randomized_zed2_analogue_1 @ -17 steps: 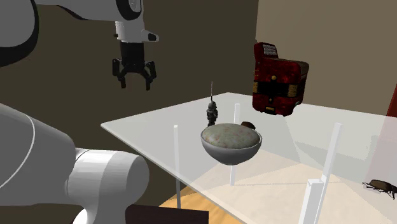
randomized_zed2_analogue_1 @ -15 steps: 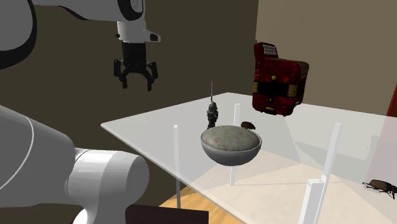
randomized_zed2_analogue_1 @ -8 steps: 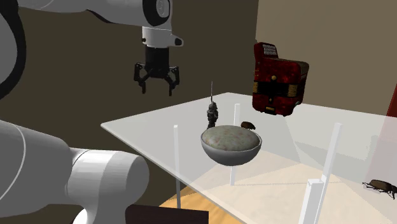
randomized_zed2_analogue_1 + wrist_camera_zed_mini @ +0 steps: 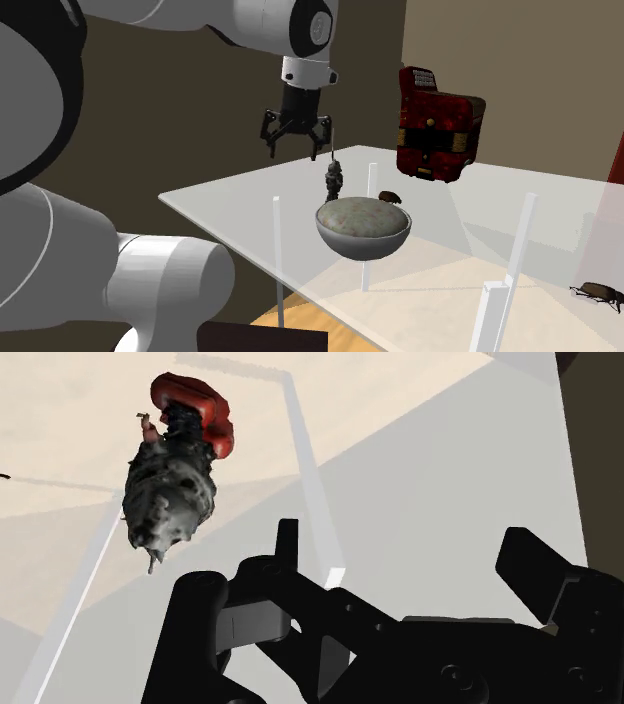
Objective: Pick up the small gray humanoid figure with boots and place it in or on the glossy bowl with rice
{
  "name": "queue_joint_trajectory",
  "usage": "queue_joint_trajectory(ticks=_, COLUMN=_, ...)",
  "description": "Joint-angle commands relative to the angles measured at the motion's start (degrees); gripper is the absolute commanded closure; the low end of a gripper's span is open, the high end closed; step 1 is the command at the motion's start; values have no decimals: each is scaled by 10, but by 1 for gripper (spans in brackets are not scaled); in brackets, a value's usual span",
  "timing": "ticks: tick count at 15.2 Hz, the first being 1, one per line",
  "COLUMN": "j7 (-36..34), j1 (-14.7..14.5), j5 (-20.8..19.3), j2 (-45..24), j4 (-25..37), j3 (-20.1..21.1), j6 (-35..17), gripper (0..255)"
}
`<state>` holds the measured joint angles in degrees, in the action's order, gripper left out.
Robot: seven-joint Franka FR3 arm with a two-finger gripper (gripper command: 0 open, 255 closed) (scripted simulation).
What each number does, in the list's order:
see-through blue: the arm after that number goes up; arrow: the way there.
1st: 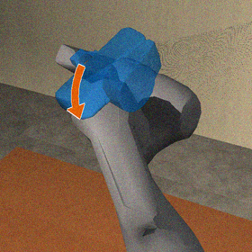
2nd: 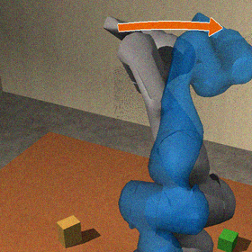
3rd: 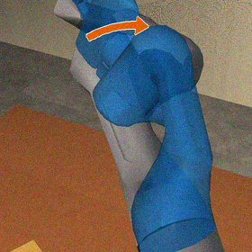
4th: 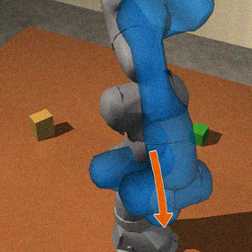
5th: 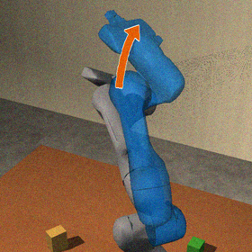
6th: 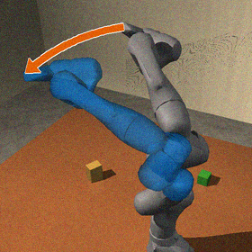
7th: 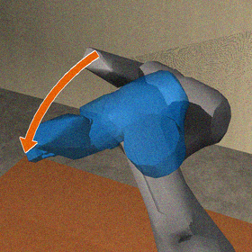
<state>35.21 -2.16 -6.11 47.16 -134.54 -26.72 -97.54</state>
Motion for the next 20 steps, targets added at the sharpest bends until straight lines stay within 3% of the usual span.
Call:
queue_joint_trajectory(ticks=1, j7=53, j1=-9, j5=-9, j2=-15, j4=14, j3=-41, j6=-7, gripper=0)
queue_joint_trajectory(ticks=8, j7=229, j1=-77, j5=-9, j2=-102, j4=97, j3=-196, j6=-28, gripper=0)
queue_joint_trajectory(ticks=15, j7=228, j1=-77, j5=-13, j2=-104, j4=44, j3=-203, j6=-82, gripper=0)
queue_joint_trajectory(ticks=20, j7=228, j1=-77, j5=-13, j2=-104, j4=40, j3=-204, j6=-86, gripper=0)
